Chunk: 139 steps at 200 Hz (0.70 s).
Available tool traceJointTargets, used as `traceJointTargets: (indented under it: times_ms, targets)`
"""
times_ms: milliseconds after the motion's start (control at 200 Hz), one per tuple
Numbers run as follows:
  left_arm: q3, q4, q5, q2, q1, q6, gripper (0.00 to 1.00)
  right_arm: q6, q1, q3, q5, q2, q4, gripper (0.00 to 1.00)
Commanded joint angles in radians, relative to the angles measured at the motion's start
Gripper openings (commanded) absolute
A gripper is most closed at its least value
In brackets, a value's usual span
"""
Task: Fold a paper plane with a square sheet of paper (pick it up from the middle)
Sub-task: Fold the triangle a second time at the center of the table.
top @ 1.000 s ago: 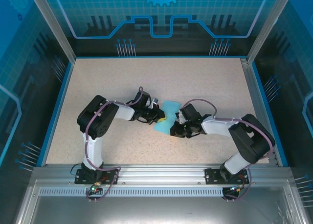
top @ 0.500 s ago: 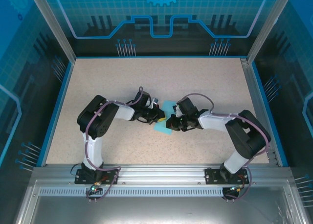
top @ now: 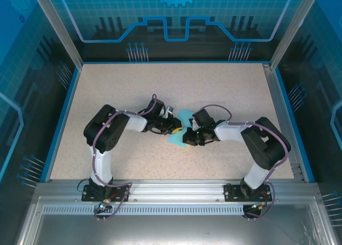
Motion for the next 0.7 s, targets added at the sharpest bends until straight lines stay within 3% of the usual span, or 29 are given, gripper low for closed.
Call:
traceJointTargets:
  times_ms: [0, 335, 690]
  targets:
    - [0.01, -0.098, 0.011, -0.04, -0.005, 0.046, 0.26, -0.014, 0.002, -0.03, 0.046, 0.082, -0.112, 0.05]
    - [0.047, -0.084, 0.053, -0.035, -0.027, 0.035, 0.25, -0.038, 0.001, 0.0, 0.076, 0.086, -0.175, 0.05]
    - [0.065, -0.13, -0.046, 0.065, 0.007, 0.051, 0.14, -0.052, -0.008, -0.004, 0.083, 0.07, -0.199, 0.03]
